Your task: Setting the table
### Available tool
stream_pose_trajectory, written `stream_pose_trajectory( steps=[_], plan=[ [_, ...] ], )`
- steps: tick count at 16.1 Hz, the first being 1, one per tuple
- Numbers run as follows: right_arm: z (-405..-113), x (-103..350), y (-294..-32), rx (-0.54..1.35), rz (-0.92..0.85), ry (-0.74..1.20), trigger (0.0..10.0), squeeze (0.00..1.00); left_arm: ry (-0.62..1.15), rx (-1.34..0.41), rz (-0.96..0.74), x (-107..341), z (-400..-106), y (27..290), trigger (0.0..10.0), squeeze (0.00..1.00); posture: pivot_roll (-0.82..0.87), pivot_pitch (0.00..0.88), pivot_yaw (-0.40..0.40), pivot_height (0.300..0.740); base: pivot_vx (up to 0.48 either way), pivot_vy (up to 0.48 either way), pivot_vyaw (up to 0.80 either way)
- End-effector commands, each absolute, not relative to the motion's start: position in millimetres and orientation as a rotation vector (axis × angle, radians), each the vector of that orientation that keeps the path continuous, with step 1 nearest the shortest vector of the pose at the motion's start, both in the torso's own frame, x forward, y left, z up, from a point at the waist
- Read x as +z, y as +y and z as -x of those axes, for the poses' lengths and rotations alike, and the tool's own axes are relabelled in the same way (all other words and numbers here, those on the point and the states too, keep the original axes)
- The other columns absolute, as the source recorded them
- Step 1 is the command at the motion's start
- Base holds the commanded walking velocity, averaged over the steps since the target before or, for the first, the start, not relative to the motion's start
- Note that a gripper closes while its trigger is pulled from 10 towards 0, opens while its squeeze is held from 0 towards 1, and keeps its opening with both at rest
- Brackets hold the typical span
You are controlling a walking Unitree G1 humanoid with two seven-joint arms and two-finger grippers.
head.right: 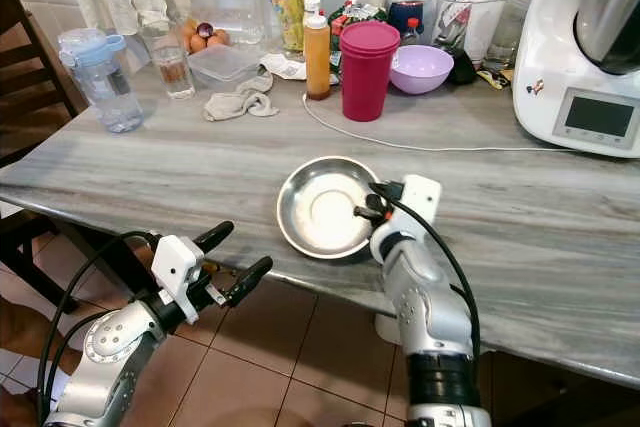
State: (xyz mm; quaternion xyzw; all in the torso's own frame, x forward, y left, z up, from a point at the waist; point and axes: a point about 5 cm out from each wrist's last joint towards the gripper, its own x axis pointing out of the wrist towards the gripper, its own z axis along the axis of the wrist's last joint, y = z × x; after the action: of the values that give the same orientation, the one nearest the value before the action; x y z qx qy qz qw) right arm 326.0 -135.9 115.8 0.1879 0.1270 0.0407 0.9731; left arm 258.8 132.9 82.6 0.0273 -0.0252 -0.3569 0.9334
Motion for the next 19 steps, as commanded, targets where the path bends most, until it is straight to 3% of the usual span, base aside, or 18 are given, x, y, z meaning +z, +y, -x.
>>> stream_pose_trajectory(
  steps=[1,5,6,7,8,19],
  plan=[
    [-329.2,117.7,-132.2,0.096,-0.418,0.267,10.0,0.00,-0.064,-0.746,-0.075,86.9,-260.1,131.6,10.0,0.00,-0.21,0.042,0.034,0.740,0.000,0.000,0.00],
    [-332.6,108.4,-134.1,0.066,-0.405,0.331,10.0,0.00,-0.069,-0.742,-0.071,87.7,-261.6,130.9,10.0,0.00,-0.21,0.034,0.028,0.740,0.000,0.000,0.00],
    [-333.3,107.9,-134.2,0.067,-0.417,0.337,10.0,0.31,-0.071,-0.740,-0.071,88.0,-262.7,130.8,10.0,0.00,-0.21,0.031,0.025,0.740,0.000,0.000,0.00],
    [-334.3,108.1,-134.1,0.068,-0.417,0.338,10.0,0.71,-0.072,-0.740,-0.071,88.2,-263.4,130.5,10.0,0.00,-0.21,0.030,0.024,0.740,0.000,0.000,0.00],
    [-336.6,110.2,-132.4,0.074,-0.417,0.334,10.0,1.00,-0.075,-0.740,-0.071,88.6,-264.6,130.1,10.0,0.00,-0.22,0.026,0.023,0.740,0.000,0.000,0.00],
    [-348.2,114.0,-123.3,0.085,-0.446,0.305,10.0,1.00,-0.080,-0.738,-0.068,88.0,-267.0,128.2,10.0,0.00,-0.22,0.021,0.030,0.740,0.000,0.000,0.00]
  ],
)
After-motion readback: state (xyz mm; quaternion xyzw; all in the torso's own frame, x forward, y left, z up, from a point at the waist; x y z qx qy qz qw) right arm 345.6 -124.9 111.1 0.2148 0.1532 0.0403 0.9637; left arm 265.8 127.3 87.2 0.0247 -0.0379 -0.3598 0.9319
